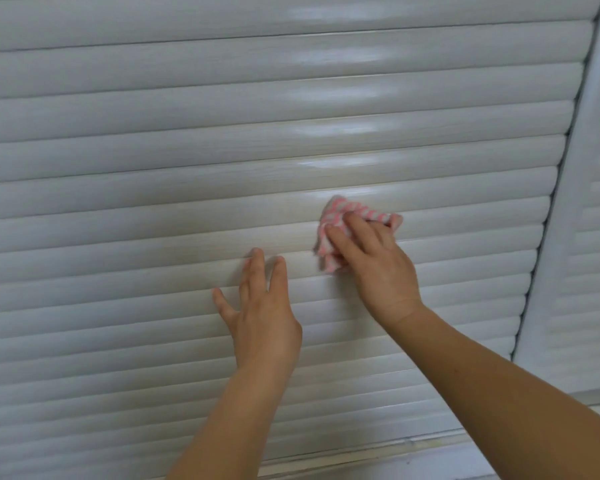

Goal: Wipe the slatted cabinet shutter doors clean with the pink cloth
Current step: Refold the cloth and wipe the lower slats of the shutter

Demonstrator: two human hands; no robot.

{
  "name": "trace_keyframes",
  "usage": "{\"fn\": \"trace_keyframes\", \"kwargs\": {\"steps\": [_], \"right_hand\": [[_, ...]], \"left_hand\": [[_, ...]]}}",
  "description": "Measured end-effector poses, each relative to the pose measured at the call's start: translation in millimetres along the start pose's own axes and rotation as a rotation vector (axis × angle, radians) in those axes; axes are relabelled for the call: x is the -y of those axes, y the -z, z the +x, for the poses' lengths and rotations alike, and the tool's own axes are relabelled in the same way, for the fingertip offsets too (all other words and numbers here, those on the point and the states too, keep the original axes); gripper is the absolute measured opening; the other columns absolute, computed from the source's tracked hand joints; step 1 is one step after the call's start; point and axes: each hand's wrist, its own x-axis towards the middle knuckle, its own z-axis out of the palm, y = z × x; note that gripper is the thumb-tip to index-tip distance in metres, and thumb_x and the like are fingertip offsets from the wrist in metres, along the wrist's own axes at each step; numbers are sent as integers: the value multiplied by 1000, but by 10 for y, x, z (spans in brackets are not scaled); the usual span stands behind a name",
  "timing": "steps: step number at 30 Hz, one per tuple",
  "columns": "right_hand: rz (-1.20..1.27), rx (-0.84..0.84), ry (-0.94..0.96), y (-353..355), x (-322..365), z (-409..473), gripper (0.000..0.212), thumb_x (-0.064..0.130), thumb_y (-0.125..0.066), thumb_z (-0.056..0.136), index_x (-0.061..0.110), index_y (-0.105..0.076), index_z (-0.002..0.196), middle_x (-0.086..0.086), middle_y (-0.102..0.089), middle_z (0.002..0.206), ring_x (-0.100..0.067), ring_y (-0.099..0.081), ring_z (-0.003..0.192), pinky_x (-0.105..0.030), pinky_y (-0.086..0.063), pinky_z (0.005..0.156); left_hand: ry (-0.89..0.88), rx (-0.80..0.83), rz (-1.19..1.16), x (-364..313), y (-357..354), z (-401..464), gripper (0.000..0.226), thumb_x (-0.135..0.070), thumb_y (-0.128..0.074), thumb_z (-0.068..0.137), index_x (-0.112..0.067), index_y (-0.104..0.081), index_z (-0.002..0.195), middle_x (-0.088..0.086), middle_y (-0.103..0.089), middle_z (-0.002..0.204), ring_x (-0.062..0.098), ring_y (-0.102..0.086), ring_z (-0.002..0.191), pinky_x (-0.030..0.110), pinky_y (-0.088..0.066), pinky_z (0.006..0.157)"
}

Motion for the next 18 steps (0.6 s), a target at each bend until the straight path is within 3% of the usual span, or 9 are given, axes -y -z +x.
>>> {"fn": "trace_keyframes", "kwargs": {"steps": [3, 5, 8, 11, 15, 18], "right_hand": [[54, -58, -224, 18, -213, -92, 39, 18, -52, 82, 15, -64, 119, -16, -51, 128, -33, -40, 106, -39, -49, 59], [81, -87, -378, 41, -352, -181, 43, 14, -58, 83, 15, -60, 126, -19, -50, 133, -38, -41, 113, -43, -47, 72], [71, -124, -670, 93, -586, -302, 39, 16, -47, 93, 14, -54, 132, -17, -47, 137, -36, -38, 124, -46, -33, 99], [64, -186, -862, 108, -663, -327, 38, 16, -41, 95, 15, -53, 131, -15, -46, 136, -35, -40, 122, -49, -35, 102], [106, -190, -629, 44, -356, -222, 36, 11, -41, 91, 7, -59, 121, -21, -49, 129, -46, -44, 107, -47, -37, 88], [47, -150, -416, -66, -84, -129, 35, 7, -52, 84, 9, -63, 118, -19, -53, 123, -42, -45, 102, -42, -32, 84]], "left_hand": [[7, 26, 19, 34, -16, 7, 81, 3, -43, 80, -29, -8, 146, -3, 13, 155, 10, 10, 142, 54, 4, 111], [12, 46, 20, 46, -41, 9, 81, 3, -43, 81, -29, -7, 146, -3, 14, 155, 10, 12, 142, 53, 4, 111], [7, 59, 27, 40, -60, -13, 82, 3, -42, 81, -30, -5, 146, -3, 15, 154, 10, 11, 142, 53, 4, 111], [19, 55, -3, 27, -72, -36, 82, 3, -43, 81, -31, -6, 146, -3, 15, 155, 12, 3, 143, 51, 6, 111], [43, 29, -71, 35, -69, -78, 80, 4, -43, 81, -32, -11, 145, -5, 12, 154, 10, -11, 141, 47, 9, 112], [70, -20, -133, 104, -55, -86, 78, 5, -43, 80, -33, -17, 143, -5, 4, 155, 9, -13, 140, 44, 6, 113]]}}
